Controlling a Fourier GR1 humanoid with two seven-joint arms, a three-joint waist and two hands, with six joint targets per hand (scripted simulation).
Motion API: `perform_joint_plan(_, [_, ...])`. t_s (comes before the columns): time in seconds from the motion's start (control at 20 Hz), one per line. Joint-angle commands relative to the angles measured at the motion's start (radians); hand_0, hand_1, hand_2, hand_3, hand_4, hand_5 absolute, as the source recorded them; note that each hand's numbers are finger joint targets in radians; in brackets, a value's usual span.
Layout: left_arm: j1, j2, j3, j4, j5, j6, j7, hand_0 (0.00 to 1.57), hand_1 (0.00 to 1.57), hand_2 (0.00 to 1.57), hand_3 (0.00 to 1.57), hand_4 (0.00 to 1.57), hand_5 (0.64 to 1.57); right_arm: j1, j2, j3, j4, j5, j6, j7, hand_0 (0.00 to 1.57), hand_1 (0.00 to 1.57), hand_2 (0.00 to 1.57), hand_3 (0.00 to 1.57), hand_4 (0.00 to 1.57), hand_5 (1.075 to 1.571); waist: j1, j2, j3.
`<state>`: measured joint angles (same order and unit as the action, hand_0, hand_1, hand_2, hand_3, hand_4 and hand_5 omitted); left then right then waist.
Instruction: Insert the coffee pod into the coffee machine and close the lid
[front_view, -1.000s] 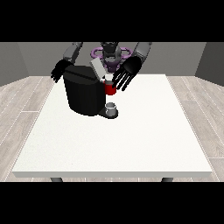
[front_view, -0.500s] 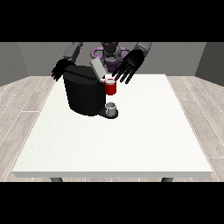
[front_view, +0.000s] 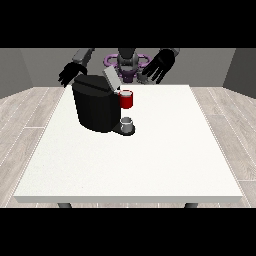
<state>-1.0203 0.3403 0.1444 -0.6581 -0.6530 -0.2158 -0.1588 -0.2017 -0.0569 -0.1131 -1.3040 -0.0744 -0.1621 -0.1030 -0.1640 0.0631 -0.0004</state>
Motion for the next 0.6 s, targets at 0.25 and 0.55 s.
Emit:
perform_joint_plan(0.25, [0.237, -0.167, 0.178, -0.014, 0.265, -0.037, -0.095, 0.00, 0.00, 0.00, 0.00, 0.00, 1.571, 0.147, -0.021, -0.009, -0.010, 0.009, 0.008, -0.016, 0.00, 0.00, 0.00, 0.00, 0.49, 1.571, 0.127, -0.221, -0.0006])
perform_joint_plan(0.55, [0.362, -0.234, 0.231, -0.024, 0.351, -0.033, -0.098, 0.00, 0.00, 0.00, 0.00, 0.14, 1.571, 0.156, -0.059, 0.036, -0.086, -0.006, 0.103, 0.024, 0.00, 0.00, 0.00, 0.00, 0.37, 1.571, 0.156, -0.301, -0.0002])
